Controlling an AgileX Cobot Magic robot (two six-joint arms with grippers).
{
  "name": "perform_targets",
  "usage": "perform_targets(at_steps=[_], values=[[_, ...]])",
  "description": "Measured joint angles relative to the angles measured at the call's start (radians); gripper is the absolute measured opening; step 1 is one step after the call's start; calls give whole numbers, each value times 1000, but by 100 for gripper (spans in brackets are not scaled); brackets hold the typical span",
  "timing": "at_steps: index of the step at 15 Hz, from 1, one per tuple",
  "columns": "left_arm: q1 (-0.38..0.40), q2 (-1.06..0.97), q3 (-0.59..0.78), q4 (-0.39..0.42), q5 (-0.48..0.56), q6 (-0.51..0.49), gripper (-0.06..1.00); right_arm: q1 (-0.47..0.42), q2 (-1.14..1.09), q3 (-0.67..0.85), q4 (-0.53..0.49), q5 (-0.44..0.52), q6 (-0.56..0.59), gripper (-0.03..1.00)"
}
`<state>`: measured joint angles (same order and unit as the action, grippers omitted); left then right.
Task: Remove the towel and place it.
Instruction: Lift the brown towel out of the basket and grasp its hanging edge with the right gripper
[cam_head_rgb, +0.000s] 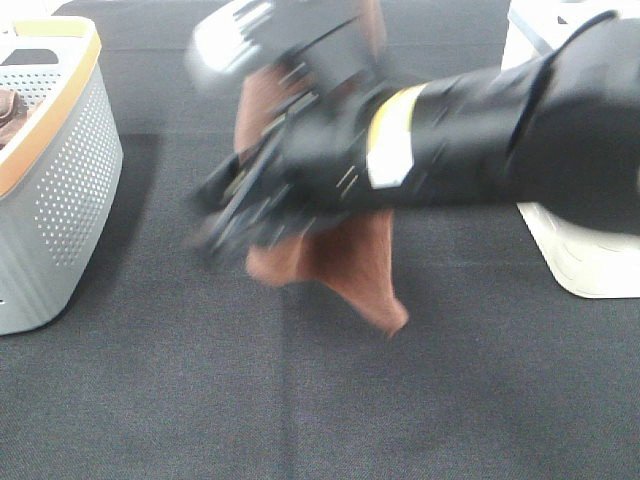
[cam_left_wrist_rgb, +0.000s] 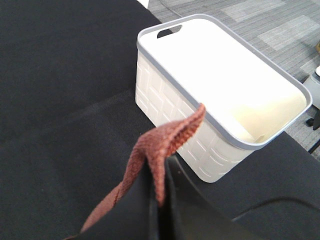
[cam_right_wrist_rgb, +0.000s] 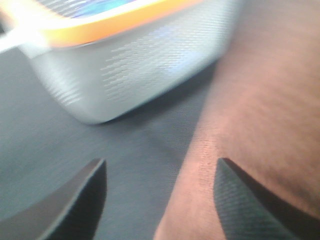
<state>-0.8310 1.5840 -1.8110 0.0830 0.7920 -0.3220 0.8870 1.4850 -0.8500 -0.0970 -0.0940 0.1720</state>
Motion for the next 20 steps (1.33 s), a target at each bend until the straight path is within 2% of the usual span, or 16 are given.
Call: perform_targets(at_steps=[6,9,14,17,20], values=[[0,-7,0,70,2,30,0,-11,0,0,97,21,0,78],[0,-7,0,97,6,31,0,-18,0,0,97,43,0,79],[0,-7,0,100,123,31,0,-83,-22,0,119,51,3,80],[0,-8,0,127,192,31,0,-145,-67,0,121,94,4,80],[0,-8,0,103,205,31,0,-171,-87,0,123,94,4,80]])
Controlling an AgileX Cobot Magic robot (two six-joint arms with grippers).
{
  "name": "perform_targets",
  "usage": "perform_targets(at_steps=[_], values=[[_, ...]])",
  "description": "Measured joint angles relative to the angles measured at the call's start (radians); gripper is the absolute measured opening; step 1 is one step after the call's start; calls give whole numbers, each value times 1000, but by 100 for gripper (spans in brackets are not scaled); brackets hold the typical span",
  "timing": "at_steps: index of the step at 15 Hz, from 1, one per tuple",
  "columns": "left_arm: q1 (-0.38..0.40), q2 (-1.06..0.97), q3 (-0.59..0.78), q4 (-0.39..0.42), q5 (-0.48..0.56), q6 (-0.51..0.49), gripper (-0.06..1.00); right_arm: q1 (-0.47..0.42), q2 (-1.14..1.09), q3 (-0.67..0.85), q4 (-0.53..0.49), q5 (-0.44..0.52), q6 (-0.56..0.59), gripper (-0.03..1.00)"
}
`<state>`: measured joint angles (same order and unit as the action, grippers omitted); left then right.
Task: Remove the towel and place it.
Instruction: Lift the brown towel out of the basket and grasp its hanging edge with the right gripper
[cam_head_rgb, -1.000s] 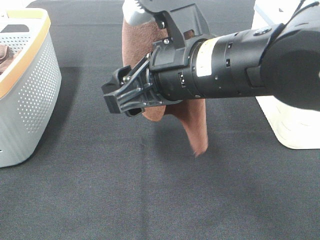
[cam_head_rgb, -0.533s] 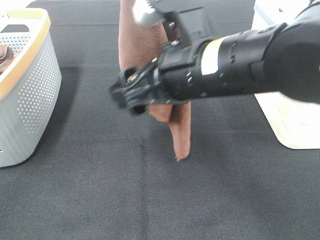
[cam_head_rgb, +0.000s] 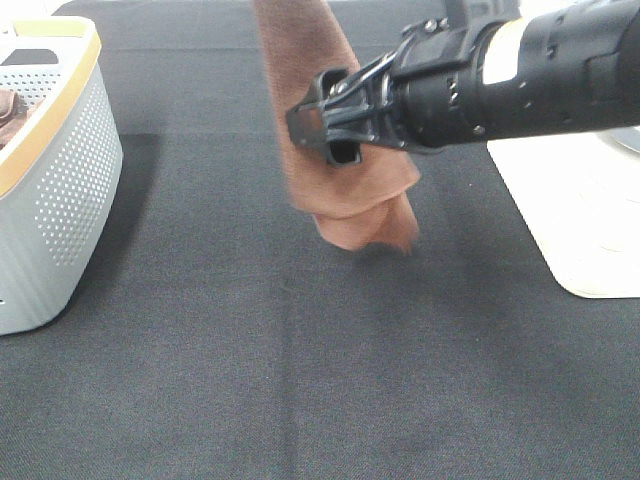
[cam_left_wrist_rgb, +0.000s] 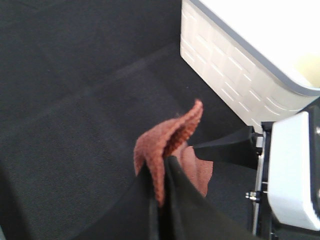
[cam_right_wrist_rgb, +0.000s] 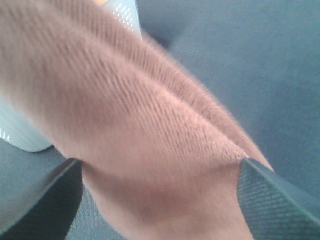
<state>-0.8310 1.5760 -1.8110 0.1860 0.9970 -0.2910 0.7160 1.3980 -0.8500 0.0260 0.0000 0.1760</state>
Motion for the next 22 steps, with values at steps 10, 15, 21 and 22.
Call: perform_targets(at_steps=[10,15,21,22], values=[[0,0,-2,-94,-11,0,0,0,-85,0,0,169,0,80],[0,37,-3,-93,-30,-7,0,0,-199,0,2,323,0,80],[0,110,-3,-85,-114,-42,0,8,-207,0,111,460,-41,80],[0,125,-3,-85,-121,-42,0,38,-207,0,150,467,-87,79]])
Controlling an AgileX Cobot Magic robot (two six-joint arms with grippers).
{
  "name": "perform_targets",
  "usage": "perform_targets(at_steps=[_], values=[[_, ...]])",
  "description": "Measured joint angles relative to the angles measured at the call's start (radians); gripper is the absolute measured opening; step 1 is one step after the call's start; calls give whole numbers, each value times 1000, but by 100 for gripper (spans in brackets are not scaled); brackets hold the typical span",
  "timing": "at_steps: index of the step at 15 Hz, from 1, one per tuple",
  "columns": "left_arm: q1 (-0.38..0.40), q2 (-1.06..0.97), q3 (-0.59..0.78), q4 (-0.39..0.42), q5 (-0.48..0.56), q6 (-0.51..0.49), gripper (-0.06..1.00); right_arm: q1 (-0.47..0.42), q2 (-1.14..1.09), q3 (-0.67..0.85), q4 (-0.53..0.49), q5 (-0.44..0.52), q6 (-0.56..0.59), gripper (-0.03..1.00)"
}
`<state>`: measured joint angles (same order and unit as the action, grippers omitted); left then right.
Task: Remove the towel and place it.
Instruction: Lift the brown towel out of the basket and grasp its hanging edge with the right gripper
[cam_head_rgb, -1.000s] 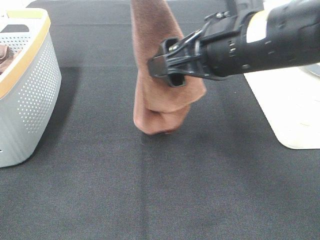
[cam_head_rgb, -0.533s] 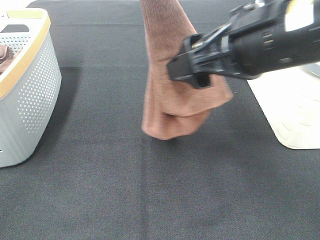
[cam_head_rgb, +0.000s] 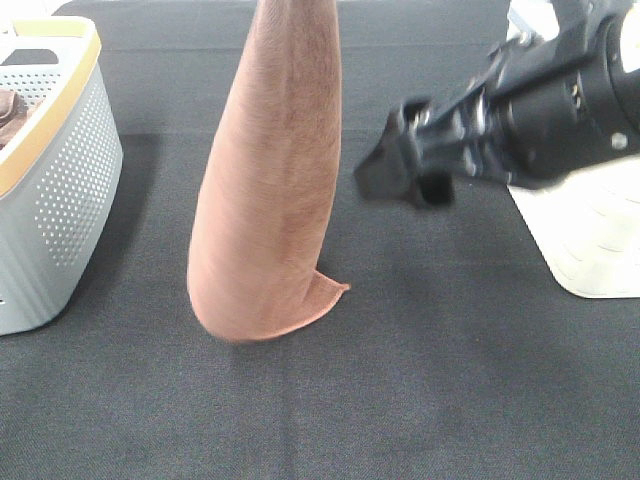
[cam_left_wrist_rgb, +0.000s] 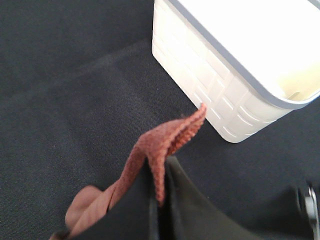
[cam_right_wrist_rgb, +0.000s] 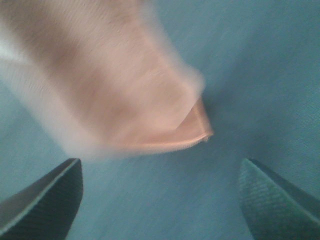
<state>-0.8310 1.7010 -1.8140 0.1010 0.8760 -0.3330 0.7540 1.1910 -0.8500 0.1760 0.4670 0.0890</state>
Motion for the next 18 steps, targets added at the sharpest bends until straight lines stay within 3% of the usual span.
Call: perform_targets(at_steps=[3,7,13,18], values=[[0,30,0,0,-20,0,0,163,0,0,68,-66,-103,79],[0,33,0,-16,-46,0,0,334,29,0,70,-294,-164,75],[0,33,0,-81,-46,12,0,340,250,0,44,-544,-232,72],[0,33,0,-91,-46,16,0,340,435,0,-2,-871,-234,71]])
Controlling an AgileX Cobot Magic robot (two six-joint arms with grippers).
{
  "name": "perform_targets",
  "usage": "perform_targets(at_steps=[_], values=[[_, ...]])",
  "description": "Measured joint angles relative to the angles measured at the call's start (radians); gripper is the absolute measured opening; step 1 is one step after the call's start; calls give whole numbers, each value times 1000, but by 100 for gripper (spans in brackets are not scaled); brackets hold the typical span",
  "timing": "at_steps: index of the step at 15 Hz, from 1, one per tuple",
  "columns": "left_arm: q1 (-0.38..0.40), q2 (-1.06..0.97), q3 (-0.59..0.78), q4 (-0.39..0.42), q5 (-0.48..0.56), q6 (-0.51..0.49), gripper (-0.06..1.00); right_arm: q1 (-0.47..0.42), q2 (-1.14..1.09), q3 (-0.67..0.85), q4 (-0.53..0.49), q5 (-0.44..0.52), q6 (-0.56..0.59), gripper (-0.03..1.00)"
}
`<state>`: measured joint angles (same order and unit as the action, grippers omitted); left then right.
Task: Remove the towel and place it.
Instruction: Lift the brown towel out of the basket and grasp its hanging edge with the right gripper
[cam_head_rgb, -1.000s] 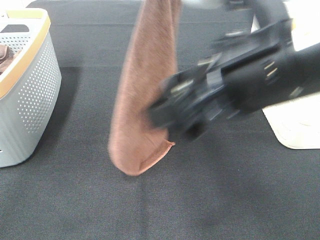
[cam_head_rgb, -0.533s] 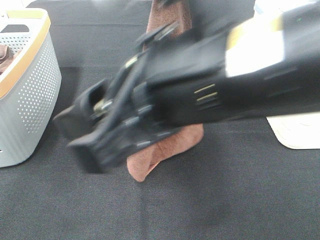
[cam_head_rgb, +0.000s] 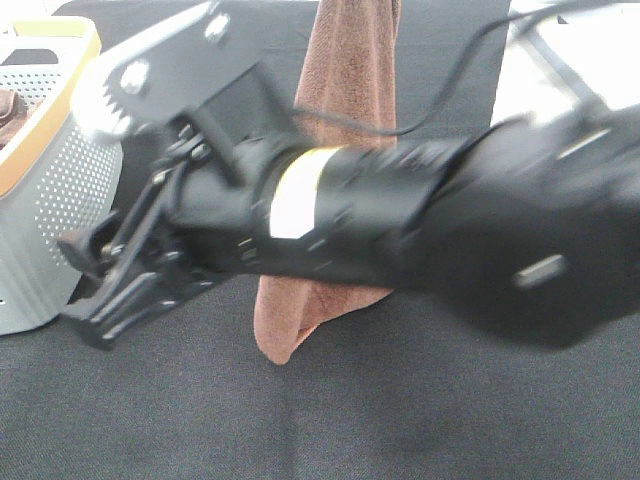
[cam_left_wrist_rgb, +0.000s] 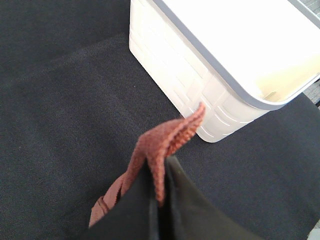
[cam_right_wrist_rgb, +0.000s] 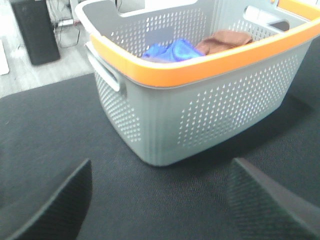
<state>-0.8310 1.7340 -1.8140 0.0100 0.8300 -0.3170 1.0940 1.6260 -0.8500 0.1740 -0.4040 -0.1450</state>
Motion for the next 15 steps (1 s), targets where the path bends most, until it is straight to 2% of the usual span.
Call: perform_targets(at_steps=[3,5,7,8,10,11,12,15], values=[[0,0,0,-1,0,18,0,0,101,0,44,-75,1,71],[0,0,0,-1,6,23,0,0,138,0,278,-74,-26,71],[0,0,0,5,14,26,0,-1,134,0,530,-77,-173,71],[0,0,0,5,14,26,0,-1,134,0,530,-77,-173,71],[0,0,0,37,30,27,0,-1,102,9,760,-78,-372,71],[0,0,0,64,48,27,0,-1,62,28,964,-81,-545,71],[0,0,0,77,60,27,0,-1,35,40,1090,-89,-660,71],[0,0,0,112,76,27,0,-1,-30,51,1394,-180,-949,71]])
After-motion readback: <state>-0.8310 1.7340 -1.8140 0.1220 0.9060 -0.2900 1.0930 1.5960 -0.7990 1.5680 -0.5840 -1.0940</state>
